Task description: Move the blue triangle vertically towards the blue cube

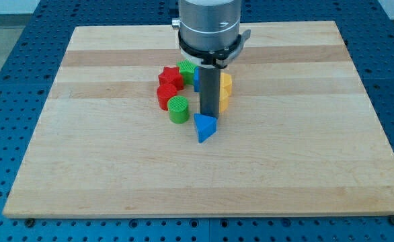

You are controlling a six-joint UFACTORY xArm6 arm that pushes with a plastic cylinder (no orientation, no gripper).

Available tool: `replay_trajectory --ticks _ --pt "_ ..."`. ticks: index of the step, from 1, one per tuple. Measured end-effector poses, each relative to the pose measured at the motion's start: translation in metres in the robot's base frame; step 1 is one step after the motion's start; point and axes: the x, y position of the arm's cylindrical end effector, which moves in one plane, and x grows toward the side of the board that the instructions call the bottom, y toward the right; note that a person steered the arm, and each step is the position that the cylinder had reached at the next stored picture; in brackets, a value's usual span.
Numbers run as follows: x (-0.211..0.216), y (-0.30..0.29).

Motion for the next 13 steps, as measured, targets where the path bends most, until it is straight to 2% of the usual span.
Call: replay_trajectory --ticks 2,3,4,5,7,10,11,12,13 --pt "0.017 0.064" --pt "0.051 0.055" --pt "0.072 0.003" --pt "0.072 -0.013" --pt "0.044 -0.021" --pt "0.04 -0.025" --pt "0.048 0.009" --pt "0.048 0.07" --pt "0.022 0.089"
